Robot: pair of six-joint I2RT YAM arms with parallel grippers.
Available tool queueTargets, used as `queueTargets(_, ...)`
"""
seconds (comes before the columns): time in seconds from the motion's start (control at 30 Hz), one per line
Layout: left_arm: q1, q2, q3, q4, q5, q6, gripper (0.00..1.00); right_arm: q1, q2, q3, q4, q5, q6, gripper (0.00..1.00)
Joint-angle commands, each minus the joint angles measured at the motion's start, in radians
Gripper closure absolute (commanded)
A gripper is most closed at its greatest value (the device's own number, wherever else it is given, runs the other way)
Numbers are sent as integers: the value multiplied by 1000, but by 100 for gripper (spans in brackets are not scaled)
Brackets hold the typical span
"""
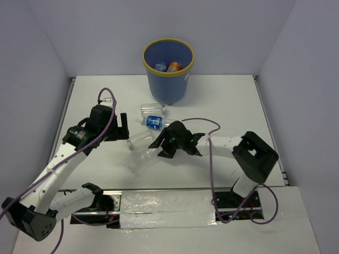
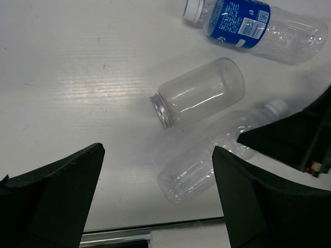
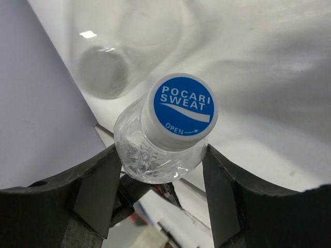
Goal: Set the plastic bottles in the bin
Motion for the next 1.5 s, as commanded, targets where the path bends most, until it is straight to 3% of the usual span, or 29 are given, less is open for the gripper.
queueTargets(0.0,-3,5,-5,48,12,1,1,-3,-173,18,-134,138,-118,49)
queueTargets(0.13,-3,31,4,49,-27,-22,1,-4,-334,95,-359,297,-317,49)
queueTargets(0.23,-3,62,19,26,-100,-97,1,-8,-435,221,-556,510,-470,49)
queueTargets(0.33,-3,85,24,14,-108,-165,1,-12,-510,370,-647,730,-618,49)
queueTargets(0.53,-3,70,-6,36,-91,-327,1,-57,-450,701,-562,1012,-975,49)
queueTargets(0.73,-3,5,-123,139,28,-590,1,-178,-210,1016,-454,1027,-1177,47)
queueTargets(0.83,-3,-51,-218,213,102,-769,1,-208,-8,1188,-445,1034,-1216,47)
queueTargets(1.03,-4,-134,-293,181,98,-918,1,-227,250,1459,-435,1039,-1295,44)
queueTargets(1.13,-4,-151,-313,181,120,-956,1,-227,354,1532,-474,1020,-1284,37)
queueTargets(1.17,-6,-150,-321,192,131,-966,1,-227,367,1538,-484,998,-1267,21)
queueTargets(1.23,-6,-139,-333,209,165,-967,1,-221,381,1532,-510,976,-1253,0)
queueTargets(1.4,-18,-49,-274,195,187,-871,1,-198,287,1458,-512,955,-1263,0)
queueTargets(1.47,-23,-1,-213,186,177,-752,1,-196,244,1438,-565,925,-1238,0)
